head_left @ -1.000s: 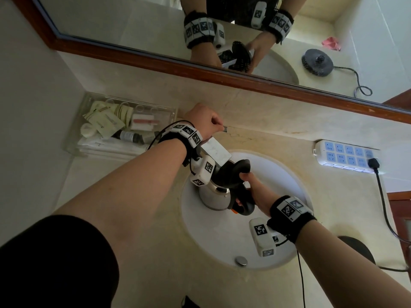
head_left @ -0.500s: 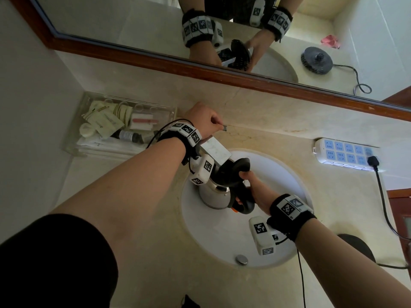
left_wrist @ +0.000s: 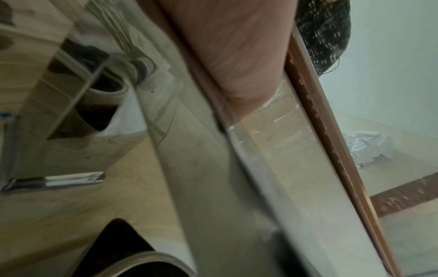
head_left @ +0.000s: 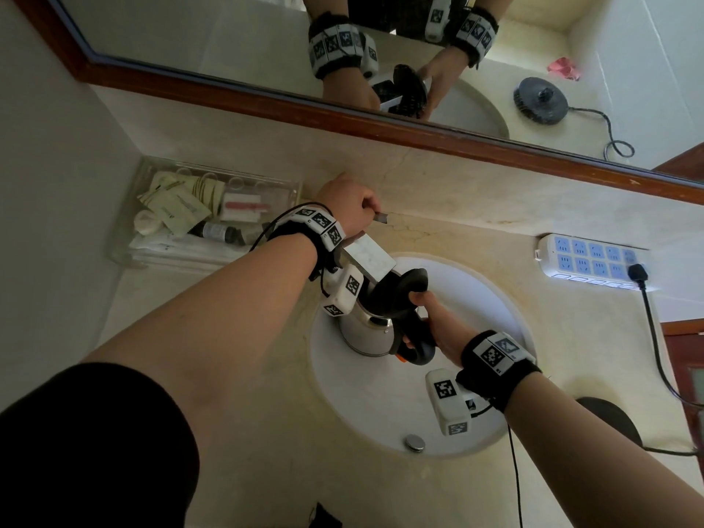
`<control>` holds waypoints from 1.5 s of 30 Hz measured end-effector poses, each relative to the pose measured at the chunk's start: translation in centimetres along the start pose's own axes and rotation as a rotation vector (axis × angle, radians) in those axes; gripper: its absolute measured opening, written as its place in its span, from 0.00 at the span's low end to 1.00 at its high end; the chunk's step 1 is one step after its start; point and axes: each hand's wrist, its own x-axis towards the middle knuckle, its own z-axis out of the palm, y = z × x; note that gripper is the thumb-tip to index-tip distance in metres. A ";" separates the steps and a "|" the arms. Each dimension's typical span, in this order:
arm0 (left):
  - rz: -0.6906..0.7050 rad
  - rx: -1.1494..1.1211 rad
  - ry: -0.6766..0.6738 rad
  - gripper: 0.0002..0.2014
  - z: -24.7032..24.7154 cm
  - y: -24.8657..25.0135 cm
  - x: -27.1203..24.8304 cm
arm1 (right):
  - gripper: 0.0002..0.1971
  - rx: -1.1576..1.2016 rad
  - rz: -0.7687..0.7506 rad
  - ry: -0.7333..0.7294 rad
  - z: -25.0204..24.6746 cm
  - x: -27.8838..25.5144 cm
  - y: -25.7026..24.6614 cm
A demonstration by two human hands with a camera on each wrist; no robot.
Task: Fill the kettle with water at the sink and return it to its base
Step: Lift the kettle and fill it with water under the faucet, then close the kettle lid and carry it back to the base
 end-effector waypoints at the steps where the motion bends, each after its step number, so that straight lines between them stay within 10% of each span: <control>1: -0.001 0.010 -0.001 0.10 0.0 0.1 0.0 | 0.26 0.003 0.000 0.000 0.0 0.0 0.0; 16: 0.069 -0.036 0.041 0.12 -0.7 1.3 -2.6 | 0.29 0.028 0.014 0.001 -0.4 0.2 0.9; 24: 0.116 -0.504 0.113 0.22 2.3 5.8 -10.7 | 0.44 0.077 -0.008 -0.039 -1.6 -1.4 1.7; 29: 0.047 -0.556 -0.015 0.11 3.3 8.0 -14.5 | 0.43 0.078 -0.022 -0.019 -2.7 -3.2 2.3; 34: -0.002 -0.473 -0.214 0.20 3.8 10.6 -15.8 | 0.42 0.128 -0.022 0.015 -3.7 -4.7 3.2; 45: 0.034 -0.493 -0.120 0.15 3.8 15.9 -17.2 | 0.41 0.162 -0.331 -0.079 -7.4 -8.6 6.6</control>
